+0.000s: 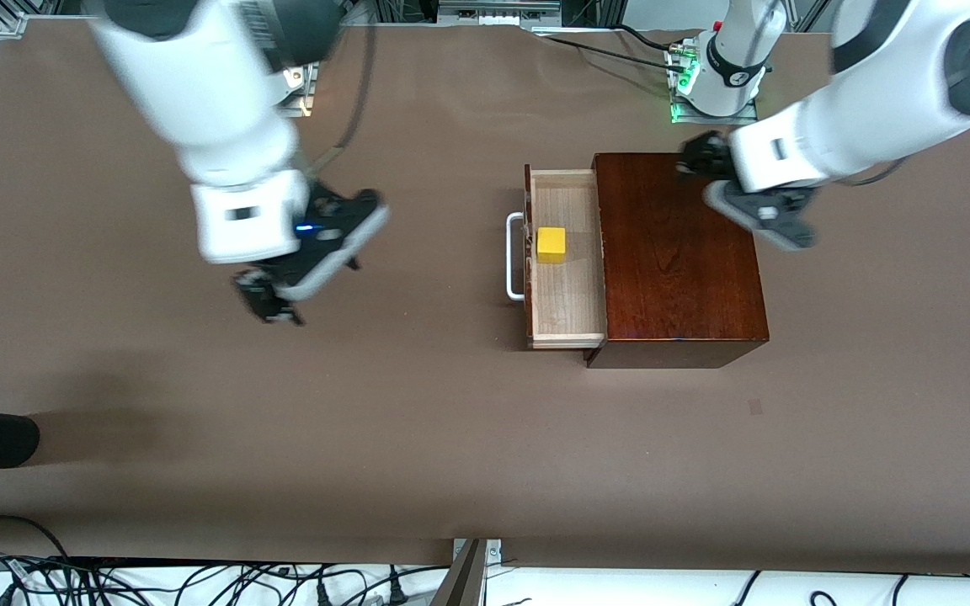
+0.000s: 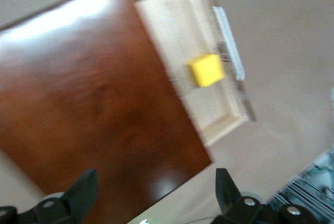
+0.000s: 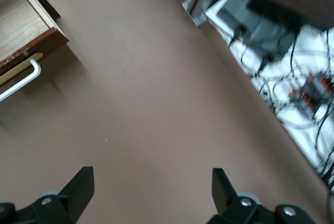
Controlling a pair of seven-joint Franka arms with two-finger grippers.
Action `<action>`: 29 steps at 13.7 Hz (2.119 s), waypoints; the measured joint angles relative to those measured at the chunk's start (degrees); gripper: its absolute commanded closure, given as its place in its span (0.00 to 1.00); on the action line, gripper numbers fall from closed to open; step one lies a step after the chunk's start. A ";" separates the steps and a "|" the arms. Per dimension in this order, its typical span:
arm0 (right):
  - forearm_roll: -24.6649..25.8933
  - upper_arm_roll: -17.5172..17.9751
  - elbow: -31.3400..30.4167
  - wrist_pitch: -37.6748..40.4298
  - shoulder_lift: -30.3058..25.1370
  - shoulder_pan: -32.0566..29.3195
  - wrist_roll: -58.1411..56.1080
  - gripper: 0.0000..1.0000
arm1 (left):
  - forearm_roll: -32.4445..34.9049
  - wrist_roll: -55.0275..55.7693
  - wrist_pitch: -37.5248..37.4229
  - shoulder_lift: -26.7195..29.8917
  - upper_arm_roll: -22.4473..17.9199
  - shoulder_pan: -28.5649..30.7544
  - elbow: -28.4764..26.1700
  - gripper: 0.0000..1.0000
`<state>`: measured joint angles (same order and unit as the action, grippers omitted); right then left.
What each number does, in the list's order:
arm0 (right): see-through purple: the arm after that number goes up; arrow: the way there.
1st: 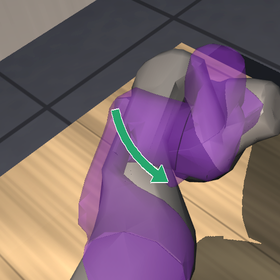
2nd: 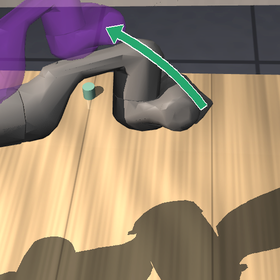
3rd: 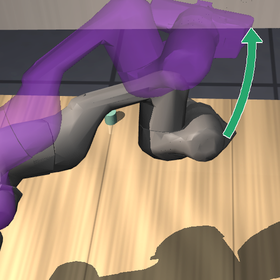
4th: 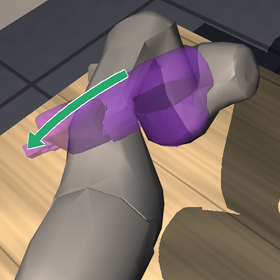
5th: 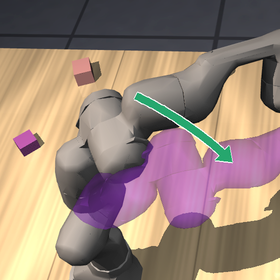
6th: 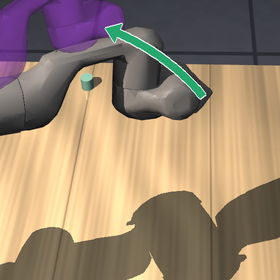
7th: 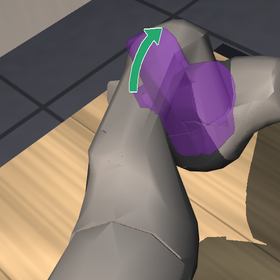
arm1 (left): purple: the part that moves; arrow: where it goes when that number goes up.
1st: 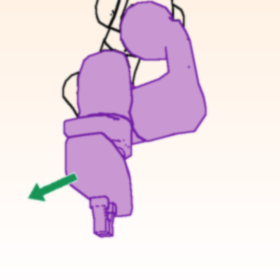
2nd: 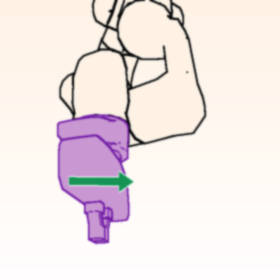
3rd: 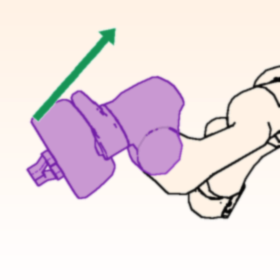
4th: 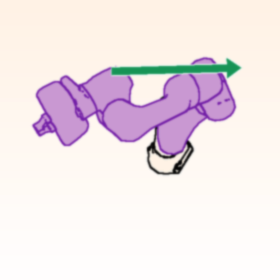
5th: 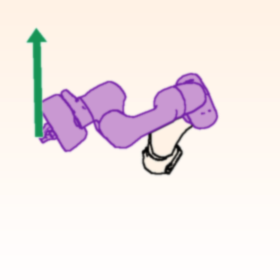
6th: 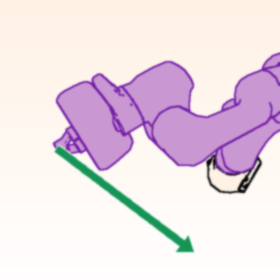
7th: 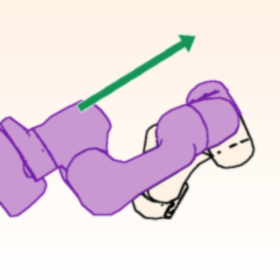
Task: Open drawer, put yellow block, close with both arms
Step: 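Withdraw the right gripper while the left gripper moves toward the drawer, then lower the left gripper beside the drawer front, then push the drawer into the wooden box with the left gripper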
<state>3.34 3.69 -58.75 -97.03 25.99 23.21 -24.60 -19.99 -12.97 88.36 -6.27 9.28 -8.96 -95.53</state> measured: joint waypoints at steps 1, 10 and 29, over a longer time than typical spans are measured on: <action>-1.53 -0.20 -2.62 0.21 -2.28 -2.26 0.02 0.00 | -2.04 -1.27 0.14 -1.79 0.95 -1.07 0.68 0.00; -6.00 -6.19 -34.63 -0.04 -27.18 -13.19 1.98 0.00 | -2.75 -14.10 5.19 -20.85 3.23 -16.48 18.96 0.00; -4.76 -8.81 -35.33 4.25 -27.13 -12.92 13.78 0.00 | 27.63 -30.63 16.66 -33.03 2.58 -28.86 14.87 0.00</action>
<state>-1.42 -5.12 -94.08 -92.77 -1.14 10.29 -10.82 7.64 -43.60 105.02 -39.30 11.86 -37.81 -80.65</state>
